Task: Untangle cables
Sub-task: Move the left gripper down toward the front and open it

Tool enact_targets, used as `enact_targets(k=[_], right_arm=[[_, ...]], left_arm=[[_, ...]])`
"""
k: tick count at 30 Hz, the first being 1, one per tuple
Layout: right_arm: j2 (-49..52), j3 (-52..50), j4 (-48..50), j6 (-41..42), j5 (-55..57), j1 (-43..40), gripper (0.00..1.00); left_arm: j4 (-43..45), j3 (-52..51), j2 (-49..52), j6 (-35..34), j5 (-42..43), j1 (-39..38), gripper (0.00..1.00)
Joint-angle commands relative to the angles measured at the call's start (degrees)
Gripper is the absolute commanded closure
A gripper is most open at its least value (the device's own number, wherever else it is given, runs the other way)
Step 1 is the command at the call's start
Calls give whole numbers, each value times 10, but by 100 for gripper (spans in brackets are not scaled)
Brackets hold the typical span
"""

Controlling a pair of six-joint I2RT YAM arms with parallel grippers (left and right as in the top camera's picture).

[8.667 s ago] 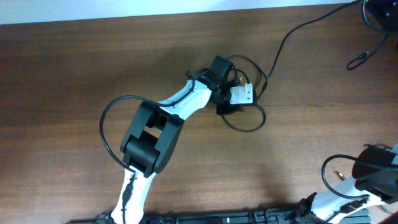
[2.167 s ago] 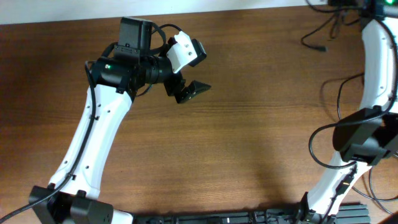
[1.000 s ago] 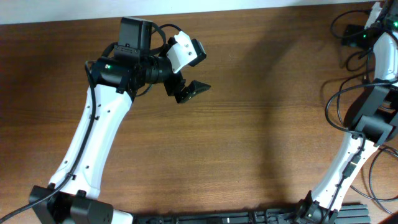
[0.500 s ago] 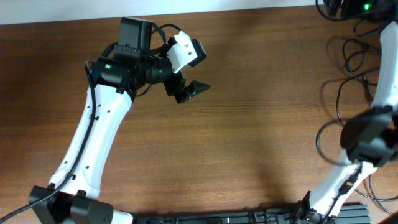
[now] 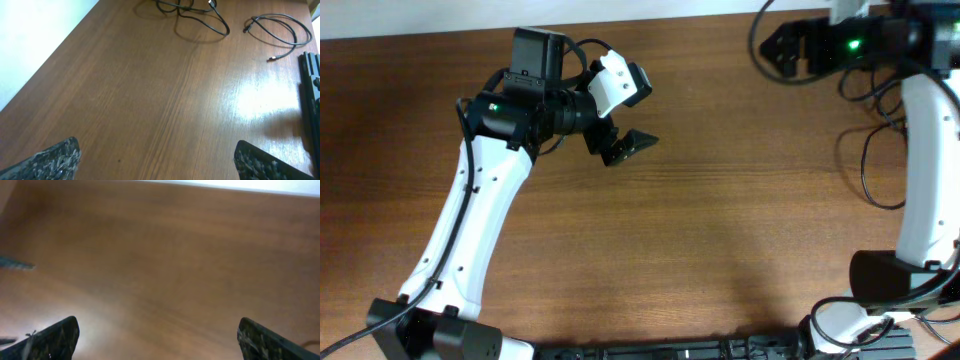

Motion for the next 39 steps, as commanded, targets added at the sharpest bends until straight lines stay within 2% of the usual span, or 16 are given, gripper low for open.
enact_targets(k=[1, 9, 32, 35, 39], right_arm=[[-4, 2, -10, -6, -3, 40, 1], [-4, 2, -19, -6, -3, 77, 1], [-4, 2, -19, -6, -3, 77, 1], [-4, 2, -19, -6, -3, 77, 1], [-4, 2, -19, -6, -3, 77, 1]], left_arm=[[1, 0, -9, -2, 1, 2, 1], [1, 0, -9, -2, 2, 2, 1], [-1, 0, -9, -2, 2, 2, 1], [-24, 0, -12, -2, -18, 2, 1], [-102, 0, -42, -1, -81, 2, 1]])
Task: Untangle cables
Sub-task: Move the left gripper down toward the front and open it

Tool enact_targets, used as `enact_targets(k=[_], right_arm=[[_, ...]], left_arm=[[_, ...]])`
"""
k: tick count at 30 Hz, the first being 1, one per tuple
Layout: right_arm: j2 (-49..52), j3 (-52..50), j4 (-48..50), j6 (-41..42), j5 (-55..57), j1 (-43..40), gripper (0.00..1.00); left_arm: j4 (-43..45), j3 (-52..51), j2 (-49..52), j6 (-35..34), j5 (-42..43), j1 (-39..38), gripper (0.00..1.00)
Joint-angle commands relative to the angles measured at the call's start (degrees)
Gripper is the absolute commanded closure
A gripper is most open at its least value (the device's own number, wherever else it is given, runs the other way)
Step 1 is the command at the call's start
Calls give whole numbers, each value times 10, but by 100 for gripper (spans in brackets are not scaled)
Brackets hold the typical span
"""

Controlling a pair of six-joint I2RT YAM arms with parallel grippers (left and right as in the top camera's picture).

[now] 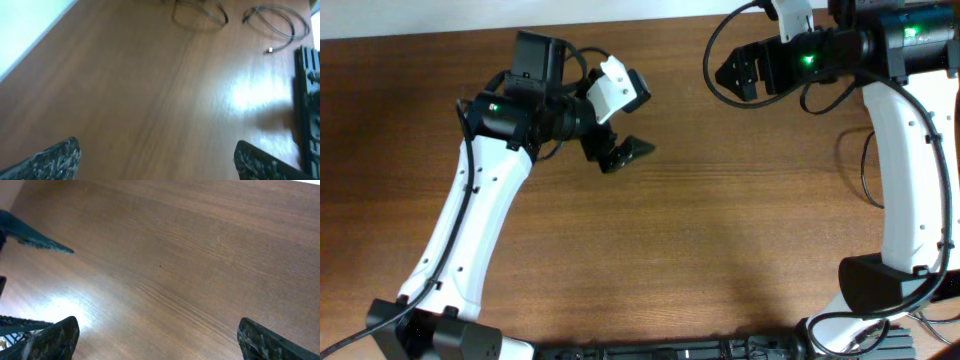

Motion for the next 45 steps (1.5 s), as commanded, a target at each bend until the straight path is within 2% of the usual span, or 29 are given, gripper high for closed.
enact_targets(k=[1, 7, 11, 14, 25, 33, 39, 45], right_arm=[[-4, 2, 0, -6, -3, 3, 1], [-4, 2, 0, -6, -3, 3, 1], [-4, 2, 0, -6, -3, 3, 1], [-4, 2, 0, -6, -3, 3, 1], [-4, 2, 0, -6, -3, 3, 1], [-4, 2, 0, -6, -3, 3, 1], [-4, 2, 0, -5, -3, 3, 1], [-4, 2, 0, -6, -3, 3, 1]], left_arm=[[-61, 0, -48, -1, -69, 2, 1], [-91, -8, -119, 8, -141, 2, 1], [-89, -64, -184, 93, -138, 2, 1], [-60, -134, -242, 118, -134, 2, 1], [279, -489, -455, 118, -105, 2, 1], [485, -641, -540, 115, -99, 3, 1], [678, -733, -581, 115, -100, 3, 1], [773, -815, -628, 115, -106, 3, 1]])
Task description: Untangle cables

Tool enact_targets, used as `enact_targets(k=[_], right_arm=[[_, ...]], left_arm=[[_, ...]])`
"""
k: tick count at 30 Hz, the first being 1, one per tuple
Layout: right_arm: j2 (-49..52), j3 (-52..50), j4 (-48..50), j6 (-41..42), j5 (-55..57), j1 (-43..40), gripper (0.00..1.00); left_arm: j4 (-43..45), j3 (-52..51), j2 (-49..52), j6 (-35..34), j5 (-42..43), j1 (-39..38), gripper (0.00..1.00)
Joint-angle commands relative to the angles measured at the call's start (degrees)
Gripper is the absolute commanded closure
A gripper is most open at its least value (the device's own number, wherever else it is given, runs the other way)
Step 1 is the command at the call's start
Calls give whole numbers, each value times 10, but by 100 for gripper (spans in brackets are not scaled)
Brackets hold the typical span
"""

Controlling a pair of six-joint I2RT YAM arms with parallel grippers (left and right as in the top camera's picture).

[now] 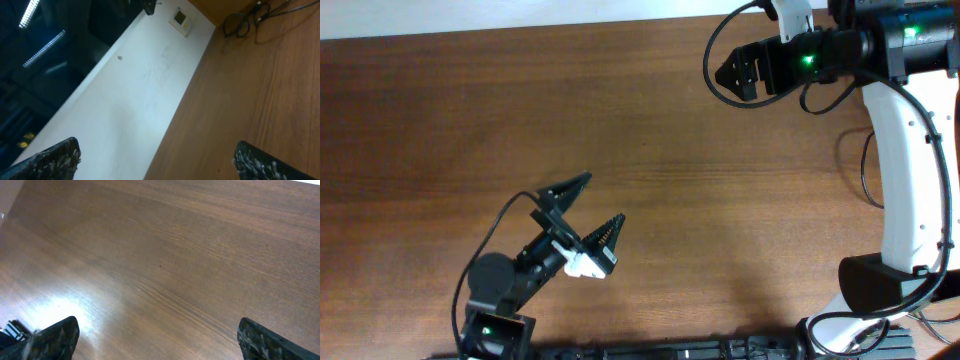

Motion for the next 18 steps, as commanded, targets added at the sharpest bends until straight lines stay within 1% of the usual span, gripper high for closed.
enact_targets(k=[1, 9, 11, 14, 18], right_arm=[[-4, 2, 0, -6, -3, 3, 1], [-4, 2, 0, -6, -3, 3, 1], [-4, 2, 0, -6, -3, 3, 1], [-4, 2, 0, -6, -3, 3, 1], [-4, 2, 0, -6, -3, 3, 1]], left_arm=[[28, -51, -37, -2, 0, 2, 1], [35, -117, -124, -9, -4, 2, 1], [36, -136, -150, -38, -14, 2, 1], [6, -138, -178, -67, -17, 3, 1], [-26, -138, -206, -67, -17, 3, 1]])
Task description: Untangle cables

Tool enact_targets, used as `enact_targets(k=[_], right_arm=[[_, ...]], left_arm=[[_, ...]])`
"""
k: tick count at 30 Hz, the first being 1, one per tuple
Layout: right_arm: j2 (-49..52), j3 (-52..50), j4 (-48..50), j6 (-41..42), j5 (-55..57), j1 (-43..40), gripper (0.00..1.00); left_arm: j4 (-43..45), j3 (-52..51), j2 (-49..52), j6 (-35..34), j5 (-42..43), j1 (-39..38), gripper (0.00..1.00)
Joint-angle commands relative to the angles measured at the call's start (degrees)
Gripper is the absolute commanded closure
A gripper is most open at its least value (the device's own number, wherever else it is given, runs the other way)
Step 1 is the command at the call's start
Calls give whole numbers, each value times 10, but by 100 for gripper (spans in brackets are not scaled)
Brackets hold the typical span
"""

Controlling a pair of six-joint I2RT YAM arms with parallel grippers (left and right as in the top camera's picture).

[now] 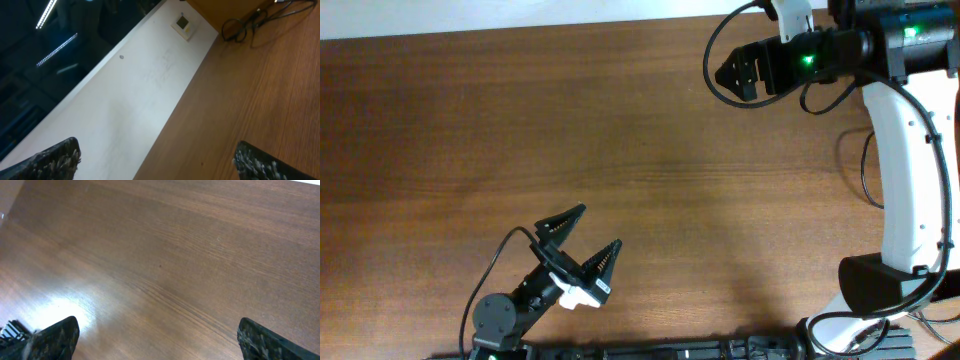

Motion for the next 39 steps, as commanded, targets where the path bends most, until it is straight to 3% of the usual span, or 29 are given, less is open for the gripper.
enact_targets(k=[1, 9, 15, 17, 19, 22, 24, 27, 39], right_arm=[[-4, 2, 0, -6, -3, 3, 1], [-4, 2, 0, -6, -3, 3, 1], [-4, 2, 0, -6, -3, 3, 1], [-4, 2, 0, -6, -3, 3, 1], [-4, 2, 0, -6, -3, 3, 1], [-4, 2, 0, -6, -3, 3, 1], [-4, 2, 0, -6, -3, 3, 1], [-4, 2, 0, -6, -3, 3, 1], [-4, 2, 0, -6, -3, 3, 1]], left_arm=[[-29, -3, -30, -22, -8, 3, 1], [-169, -3, -119, -27, -14, 3, 1], [-221, -3, -143, -112, -38, 14, 1], [-226, -3, -143, -168, -63, 15, 1], [-226, -3, -143, -266, -110, 15, 1], [-245, -3, -143, -464, -228, 15, 1], [-249, -3, -143, -497, -271, 16, 1], [-251, -3, -143, -504, -306, 28, 1], [-251, -3, -143, -507, -301, 64, 1]])
